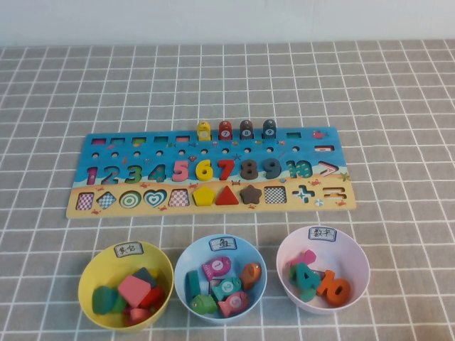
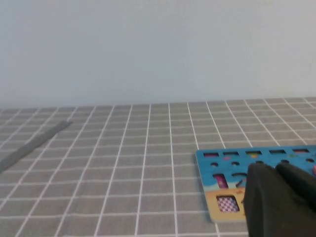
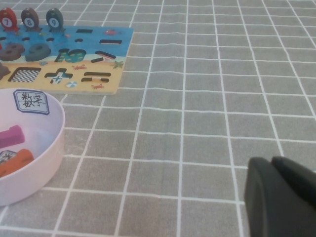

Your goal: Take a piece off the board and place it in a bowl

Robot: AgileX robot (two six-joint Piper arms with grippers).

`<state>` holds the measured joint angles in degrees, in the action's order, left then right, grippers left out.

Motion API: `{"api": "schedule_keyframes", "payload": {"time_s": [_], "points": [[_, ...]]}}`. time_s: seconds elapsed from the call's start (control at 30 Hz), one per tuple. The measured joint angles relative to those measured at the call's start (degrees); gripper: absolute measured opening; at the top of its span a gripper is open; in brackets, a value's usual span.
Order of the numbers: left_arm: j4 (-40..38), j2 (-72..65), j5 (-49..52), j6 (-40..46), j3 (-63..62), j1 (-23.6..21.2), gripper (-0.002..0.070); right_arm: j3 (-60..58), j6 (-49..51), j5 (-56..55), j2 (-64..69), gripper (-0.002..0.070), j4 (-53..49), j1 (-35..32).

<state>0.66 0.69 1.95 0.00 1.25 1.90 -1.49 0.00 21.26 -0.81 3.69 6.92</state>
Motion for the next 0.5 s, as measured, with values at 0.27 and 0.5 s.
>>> {"api": "schedule_keyframes", "payload": {"time_s": [0.27,0.5], "points": [[0.9,0.0,12.6,-0.9,0.2,0.0,-0.0003,0.0,0.0,0.0,0.0,-0.0019,0.0,0.0],[2.1,0.0,19.0,-0.9,0.3,0.0,-0.0003,0.0,0.0,0.0,0.0,-0.0019,0.0,0.0]]}}
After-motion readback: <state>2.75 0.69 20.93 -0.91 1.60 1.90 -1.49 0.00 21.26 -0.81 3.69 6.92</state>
